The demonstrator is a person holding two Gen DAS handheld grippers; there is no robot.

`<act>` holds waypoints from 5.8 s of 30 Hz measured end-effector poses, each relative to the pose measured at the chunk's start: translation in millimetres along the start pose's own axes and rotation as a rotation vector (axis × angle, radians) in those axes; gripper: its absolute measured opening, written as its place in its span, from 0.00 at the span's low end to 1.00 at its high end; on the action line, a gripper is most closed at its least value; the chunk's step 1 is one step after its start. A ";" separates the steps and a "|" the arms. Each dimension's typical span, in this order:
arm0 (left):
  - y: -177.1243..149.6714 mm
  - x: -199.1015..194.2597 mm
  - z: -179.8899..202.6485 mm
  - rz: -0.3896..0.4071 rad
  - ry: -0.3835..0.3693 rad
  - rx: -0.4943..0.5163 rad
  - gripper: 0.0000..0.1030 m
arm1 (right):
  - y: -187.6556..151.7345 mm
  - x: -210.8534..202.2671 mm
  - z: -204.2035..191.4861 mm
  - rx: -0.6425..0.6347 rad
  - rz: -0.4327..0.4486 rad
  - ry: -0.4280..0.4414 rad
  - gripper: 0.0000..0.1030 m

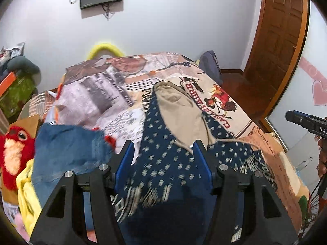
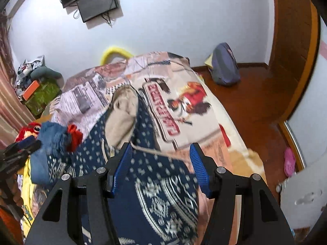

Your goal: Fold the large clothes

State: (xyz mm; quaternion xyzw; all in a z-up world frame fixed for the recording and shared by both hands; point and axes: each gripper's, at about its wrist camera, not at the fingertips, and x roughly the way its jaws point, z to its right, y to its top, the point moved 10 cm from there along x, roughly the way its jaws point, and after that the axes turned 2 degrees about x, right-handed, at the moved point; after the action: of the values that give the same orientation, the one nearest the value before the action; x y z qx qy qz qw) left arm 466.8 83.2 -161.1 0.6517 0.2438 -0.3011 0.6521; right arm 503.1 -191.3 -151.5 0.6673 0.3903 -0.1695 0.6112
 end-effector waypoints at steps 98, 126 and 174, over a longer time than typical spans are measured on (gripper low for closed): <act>-70.4 74.8 30.7 -0.194 -0.116 0.094 0.43 | -96.0 95.3 -84.4 -0.216 -0.271 0.121 0.32; -84.9 -36.5 64.3 -0.101 -0.273 0.056 0.05 | -96.0 -2.4 -104.8 -0.266 -0.115 0.235 0.06; -182.7 -119.3 -54.7 -0.100 -0.071 -0.152 0.56 | -178.9 -63.0 -12.8 -0.084 -0.216 0.103 0.29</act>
State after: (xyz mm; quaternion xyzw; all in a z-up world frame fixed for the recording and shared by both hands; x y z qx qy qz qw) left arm 257.6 152.3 -206.6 0.5762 0.2749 -0.3371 0.6920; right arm 329.4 -208.2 -226.9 0.6029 0.4974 -0.1832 0.5963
